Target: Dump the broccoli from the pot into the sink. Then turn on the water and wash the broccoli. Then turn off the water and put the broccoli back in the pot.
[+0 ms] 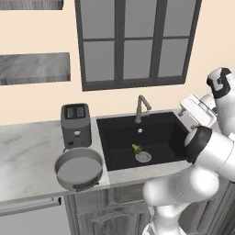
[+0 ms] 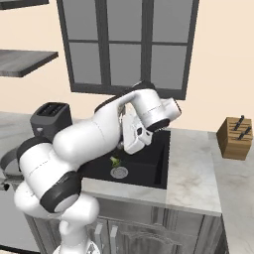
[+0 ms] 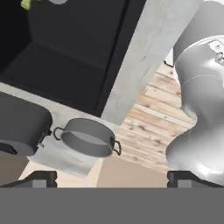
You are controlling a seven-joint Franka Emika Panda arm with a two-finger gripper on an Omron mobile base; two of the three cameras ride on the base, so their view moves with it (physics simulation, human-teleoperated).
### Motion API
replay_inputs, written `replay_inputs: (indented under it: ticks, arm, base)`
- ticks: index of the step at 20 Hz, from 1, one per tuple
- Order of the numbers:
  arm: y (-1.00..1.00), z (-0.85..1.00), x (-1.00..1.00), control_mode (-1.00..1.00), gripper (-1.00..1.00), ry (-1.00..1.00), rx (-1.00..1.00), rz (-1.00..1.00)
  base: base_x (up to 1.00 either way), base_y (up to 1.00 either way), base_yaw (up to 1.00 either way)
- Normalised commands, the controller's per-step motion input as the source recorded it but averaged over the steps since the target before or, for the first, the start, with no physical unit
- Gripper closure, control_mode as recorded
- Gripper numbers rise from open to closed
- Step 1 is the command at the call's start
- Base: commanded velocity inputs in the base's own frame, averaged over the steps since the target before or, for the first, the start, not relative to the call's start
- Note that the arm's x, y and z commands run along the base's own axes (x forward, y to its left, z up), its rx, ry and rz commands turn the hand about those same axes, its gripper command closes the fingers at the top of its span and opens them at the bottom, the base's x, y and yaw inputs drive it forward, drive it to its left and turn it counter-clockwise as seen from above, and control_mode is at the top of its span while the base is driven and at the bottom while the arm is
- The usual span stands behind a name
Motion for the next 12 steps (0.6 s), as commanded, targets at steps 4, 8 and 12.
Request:
replay_inputs:
  ticks: [4, 8, 12]
  arm:
    - [-0.07, -0.07, 0.16, -1.0, -1.0, -0.16, 0.15, -0.14]
    - [0.0, -0.19, 0.0, -1.0, -1.0, -0.19, 0.12, -0.24]
    - [0.05, -0.14, 0.01, -1.0, -1.0, -0.24, 0.08, -0.25]
  base:
    - [0.0, 0.0, 0.0]
    - [0.0, 0.0, 0.0]
    - [0.0, 0.0, 0.0]
